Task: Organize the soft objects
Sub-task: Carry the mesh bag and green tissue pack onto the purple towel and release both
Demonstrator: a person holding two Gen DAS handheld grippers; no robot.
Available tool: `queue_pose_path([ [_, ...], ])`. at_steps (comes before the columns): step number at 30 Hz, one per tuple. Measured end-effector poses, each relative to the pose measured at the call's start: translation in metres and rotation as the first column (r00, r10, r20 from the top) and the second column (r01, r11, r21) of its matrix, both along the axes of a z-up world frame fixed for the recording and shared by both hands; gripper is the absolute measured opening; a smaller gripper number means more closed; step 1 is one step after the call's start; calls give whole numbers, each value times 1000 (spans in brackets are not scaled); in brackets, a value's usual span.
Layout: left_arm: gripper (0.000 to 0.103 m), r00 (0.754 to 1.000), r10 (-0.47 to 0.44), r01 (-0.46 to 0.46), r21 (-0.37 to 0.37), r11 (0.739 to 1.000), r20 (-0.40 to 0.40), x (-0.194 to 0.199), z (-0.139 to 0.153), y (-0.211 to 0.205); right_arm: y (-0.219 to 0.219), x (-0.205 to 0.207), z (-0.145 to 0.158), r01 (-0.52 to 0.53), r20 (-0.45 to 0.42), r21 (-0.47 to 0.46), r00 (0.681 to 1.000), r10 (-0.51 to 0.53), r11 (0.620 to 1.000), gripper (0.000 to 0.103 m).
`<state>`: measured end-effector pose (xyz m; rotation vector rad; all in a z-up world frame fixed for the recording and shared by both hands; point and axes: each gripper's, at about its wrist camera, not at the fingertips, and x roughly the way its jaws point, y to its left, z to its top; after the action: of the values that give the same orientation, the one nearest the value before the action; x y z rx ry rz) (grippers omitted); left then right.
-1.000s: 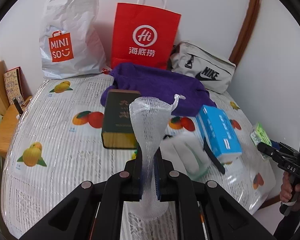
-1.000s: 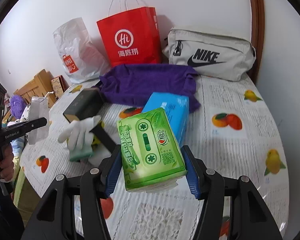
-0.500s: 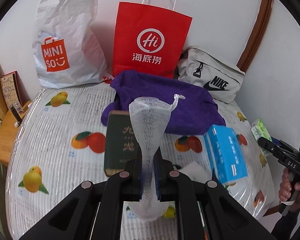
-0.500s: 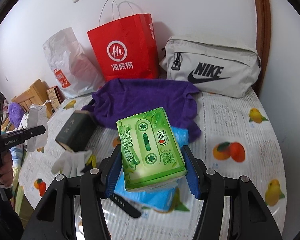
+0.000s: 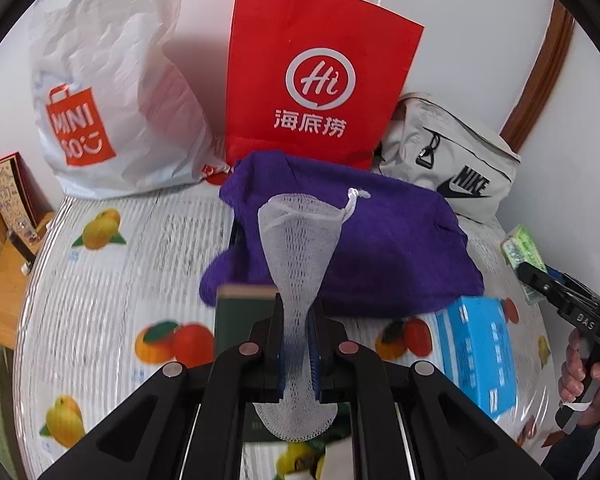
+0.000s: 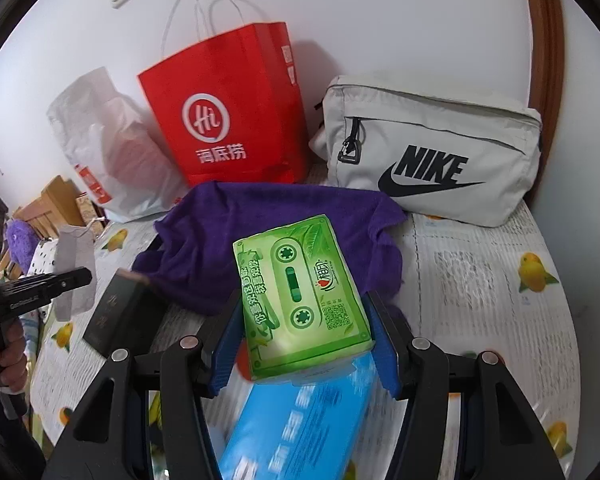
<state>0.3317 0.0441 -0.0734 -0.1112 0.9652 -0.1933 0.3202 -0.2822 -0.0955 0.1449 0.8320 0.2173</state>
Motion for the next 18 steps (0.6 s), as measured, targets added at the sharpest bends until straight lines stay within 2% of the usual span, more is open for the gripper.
queue_pose_path([
  [10,9,998,-10,9,-6,1000,-60,55,-22,-6,10,77,-28,13,-52,-16,999,-14,1000,57],
  [18,9,996,-35,35,-4,999,-87,97,-35,-19,11,128,-57,9,-136,-33,991,-13,999,57],
])
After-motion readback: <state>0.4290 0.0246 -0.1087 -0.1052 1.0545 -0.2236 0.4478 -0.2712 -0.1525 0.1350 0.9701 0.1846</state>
